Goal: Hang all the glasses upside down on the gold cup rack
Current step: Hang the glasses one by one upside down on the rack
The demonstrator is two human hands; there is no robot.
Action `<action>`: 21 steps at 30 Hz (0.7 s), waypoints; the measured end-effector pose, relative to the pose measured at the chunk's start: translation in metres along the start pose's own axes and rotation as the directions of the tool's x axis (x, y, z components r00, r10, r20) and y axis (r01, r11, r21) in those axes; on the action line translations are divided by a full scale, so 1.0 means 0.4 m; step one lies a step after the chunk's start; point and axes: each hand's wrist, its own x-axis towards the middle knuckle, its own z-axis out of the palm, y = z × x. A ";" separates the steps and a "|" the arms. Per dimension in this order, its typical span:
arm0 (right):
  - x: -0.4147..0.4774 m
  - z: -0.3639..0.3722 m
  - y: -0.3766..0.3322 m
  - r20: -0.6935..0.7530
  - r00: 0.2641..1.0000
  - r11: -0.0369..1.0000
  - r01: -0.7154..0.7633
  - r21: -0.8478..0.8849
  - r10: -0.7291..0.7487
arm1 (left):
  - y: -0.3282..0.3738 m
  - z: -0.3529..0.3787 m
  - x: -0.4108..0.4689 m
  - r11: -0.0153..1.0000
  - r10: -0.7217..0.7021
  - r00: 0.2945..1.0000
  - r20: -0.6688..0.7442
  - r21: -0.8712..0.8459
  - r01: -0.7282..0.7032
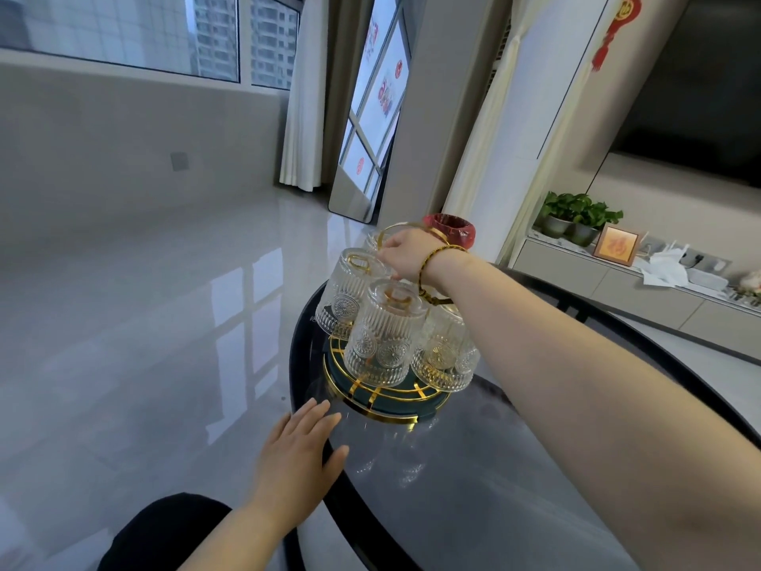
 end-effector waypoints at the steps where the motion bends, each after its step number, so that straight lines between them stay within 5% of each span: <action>1: 0.002 0.002 0.005 -0.012 1.000 0.999 -0.015 0.046 0.016 | 0.000 0.000 -0.001 1.000 -0.001 1.000 -0.003 0.000 0.001; 21: 0.000 0.029 0.004 0.004 0.996 0.986 0.085 0.144 -0.087 | 0.007 -0.005 0.005 1.000 -0.004 1.000 -0.005 -0.031 0.004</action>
